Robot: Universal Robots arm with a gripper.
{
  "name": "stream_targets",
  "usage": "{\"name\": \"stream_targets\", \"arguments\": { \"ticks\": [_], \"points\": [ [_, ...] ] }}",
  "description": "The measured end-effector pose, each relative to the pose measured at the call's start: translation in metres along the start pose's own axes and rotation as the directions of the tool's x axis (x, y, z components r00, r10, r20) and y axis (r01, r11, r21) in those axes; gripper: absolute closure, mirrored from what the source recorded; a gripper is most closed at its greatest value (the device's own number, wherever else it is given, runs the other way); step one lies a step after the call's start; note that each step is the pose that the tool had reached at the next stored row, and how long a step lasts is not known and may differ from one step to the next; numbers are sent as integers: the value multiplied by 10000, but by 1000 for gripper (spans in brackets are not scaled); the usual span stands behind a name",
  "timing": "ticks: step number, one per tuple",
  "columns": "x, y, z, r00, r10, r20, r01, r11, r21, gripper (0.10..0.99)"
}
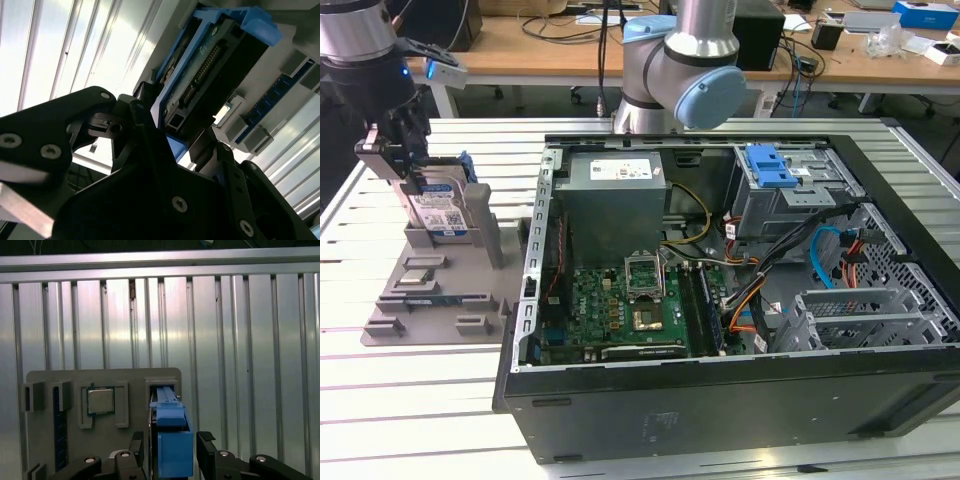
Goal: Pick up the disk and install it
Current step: 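Pick up the disk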
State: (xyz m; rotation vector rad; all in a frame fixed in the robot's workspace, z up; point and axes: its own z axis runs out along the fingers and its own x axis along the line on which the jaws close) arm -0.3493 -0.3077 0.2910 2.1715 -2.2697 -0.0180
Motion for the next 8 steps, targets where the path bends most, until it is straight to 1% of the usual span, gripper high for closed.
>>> {"name": "stream_targets", "arguments": {
  "ticks": [3,4,5,6,7,8],
  "points": [
    [0,0,1,10000,0,0,0,10000,0,557],
    [0,0,3,10000,0,0,0,10000,0,718],
    [0,0,4,10000,1,-1,-1,10000,0,718],
    [-3,1,-108,10000,0,0,0,10000,1,718],
    [-6,2,-147,10000,1,0,-1,10000,1,718],
    [-8,2,-170,10000,1,0,-1,10000,1,718]
  ]
}}
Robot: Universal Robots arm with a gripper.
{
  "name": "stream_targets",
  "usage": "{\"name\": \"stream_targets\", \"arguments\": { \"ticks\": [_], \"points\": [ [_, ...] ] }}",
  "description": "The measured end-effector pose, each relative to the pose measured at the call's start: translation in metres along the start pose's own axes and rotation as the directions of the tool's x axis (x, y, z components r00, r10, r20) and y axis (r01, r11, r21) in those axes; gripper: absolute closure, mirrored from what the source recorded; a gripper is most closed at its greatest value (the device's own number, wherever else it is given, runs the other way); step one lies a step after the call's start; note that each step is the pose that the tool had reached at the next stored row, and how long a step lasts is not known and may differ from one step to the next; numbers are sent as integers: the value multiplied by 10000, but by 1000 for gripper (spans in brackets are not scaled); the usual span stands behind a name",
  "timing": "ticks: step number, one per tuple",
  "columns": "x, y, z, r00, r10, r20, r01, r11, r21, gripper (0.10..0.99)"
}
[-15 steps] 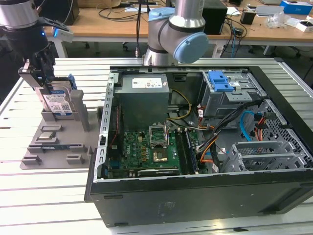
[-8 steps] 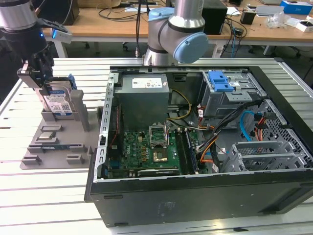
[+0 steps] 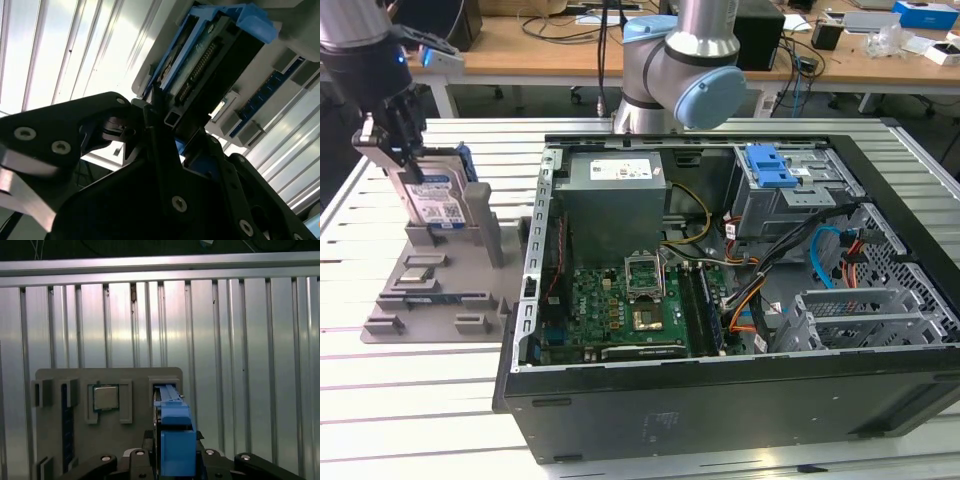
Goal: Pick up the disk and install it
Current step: 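Pick up the disk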
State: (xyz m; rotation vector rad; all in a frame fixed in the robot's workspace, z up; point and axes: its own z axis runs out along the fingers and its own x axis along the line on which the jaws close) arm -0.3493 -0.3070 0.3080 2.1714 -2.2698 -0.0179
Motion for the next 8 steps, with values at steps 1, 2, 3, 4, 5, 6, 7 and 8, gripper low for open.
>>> {"name": "stream_targets", "arguments": {
  "ticks": [1,2,3,4,5,6,7,8],
  "points": [
    [-2,0,-20,10000,0,0,0,10000,0,718],
    [-4,0,-40,10000,-1,0,1,10000,0,718],
    [-6,1,-61,10000,-1,0,1,10000,-1,718],
    [-8,1,-81,10000,-1,0,1,10000,0,718],
    [-10,1,-101,10000,0,1,0,10000,-1,718],
    [-12,2,-125,10000,-1,0,1,10000,-1,718],
    [-15,2,-146,10000,0,1,0,10000,0,718],
    [-18,2,-169,10000,0,0,0,10000,0,718]
  ]
}}
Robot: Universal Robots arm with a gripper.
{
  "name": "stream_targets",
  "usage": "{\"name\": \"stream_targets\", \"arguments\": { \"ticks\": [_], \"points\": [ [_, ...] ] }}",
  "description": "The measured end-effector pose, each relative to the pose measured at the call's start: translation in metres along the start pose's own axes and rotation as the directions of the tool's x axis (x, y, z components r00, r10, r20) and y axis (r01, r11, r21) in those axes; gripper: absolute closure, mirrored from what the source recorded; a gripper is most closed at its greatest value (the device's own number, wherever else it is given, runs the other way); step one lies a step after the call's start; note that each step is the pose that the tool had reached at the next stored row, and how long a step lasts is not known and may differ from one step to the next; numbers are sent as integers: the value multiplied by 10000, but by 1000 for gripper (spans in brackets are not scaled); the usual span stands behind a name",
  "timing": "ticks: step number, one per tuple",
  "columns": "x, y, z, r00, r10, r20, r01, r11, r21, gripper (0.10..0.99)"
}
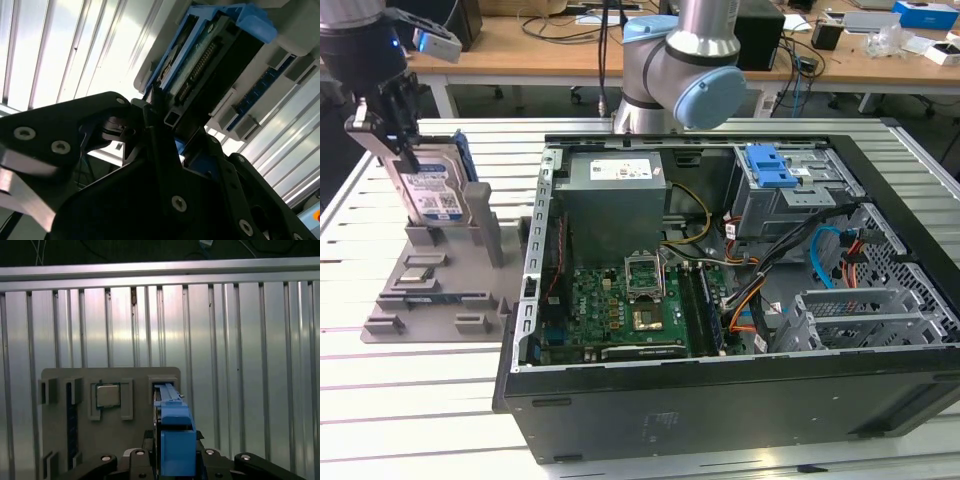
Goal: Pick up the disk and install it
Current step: 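Pick up the disk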
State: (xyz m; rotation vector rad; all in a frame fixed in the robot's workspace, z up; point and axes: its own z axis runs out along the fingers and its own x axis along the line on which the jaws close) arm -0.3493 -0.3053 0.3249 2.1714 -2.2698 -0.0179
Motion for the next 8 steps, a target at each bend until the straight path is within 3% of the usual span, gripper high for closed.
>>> {"name": "stream_targets", "arguments": {
  "ticks": [3,8],
  "points": [
    [-9,1,-69,10000,-1,0,1,10000,0,718],
    [-37,4,-296,10000,-1,0,1,10000,0,718]
  ]
}}
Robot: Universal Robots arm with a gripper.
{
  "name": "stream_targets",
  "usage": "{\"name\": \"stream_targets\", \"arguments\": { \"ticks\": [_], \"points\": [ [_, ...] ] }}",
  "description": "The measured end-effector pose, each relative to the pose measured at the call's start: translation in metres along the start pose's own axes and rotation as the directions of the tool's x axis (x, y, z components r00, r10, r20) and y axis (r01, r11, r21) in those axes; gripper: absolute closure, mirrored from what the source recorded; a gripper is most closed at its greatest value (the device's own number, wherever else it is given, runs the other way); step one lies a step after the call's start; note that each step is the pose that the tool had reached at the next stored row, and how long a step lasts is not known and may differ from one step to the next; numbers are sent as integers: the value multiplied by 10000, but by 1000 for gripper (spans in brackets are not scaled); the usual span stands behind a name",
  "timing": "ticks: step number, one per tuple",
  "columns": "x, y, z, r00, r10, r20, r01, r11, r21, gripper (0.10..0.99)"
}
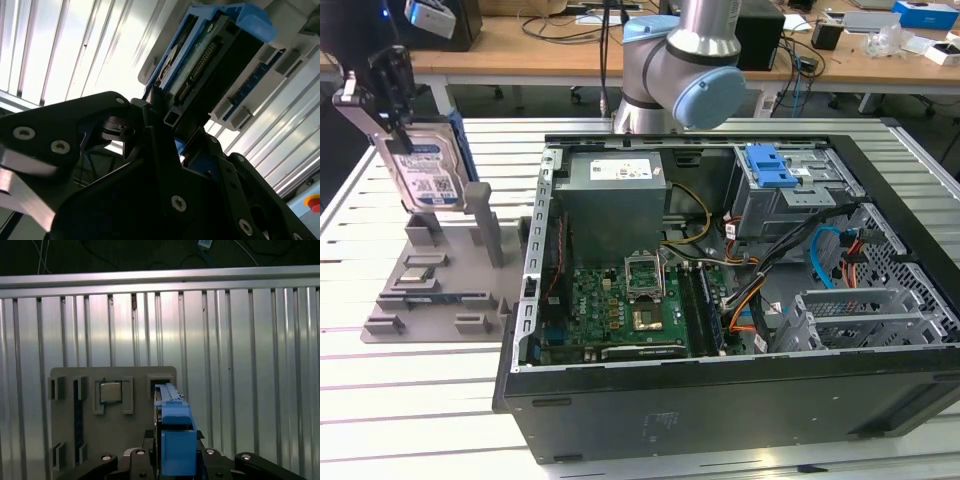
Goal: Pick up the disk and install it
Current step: 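Pick up the disk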
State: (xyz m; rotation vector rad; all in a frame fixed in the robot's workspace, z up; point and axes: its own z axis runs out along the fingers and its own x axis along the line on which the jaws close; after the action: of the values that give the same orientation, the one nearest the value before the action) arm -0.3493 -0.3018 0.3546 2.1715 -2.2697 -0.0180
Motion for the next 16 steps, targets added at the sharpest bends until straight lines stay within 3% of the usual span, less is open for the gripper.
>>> {"name": "stream_targets", "arguments": {
  "ticks": [2,7,8,16],
  "points": [
    [-12,1,-131,10000,0,0,0,10000,1,718],
    [-27,3,-302,10000,0,1,0,10000,1,718],
    [-32,4,-372,10000,0,0,0,10000,0,718],
    [-51,8,-689,10000,0,0,0,10000,1,718]
  ]
}}
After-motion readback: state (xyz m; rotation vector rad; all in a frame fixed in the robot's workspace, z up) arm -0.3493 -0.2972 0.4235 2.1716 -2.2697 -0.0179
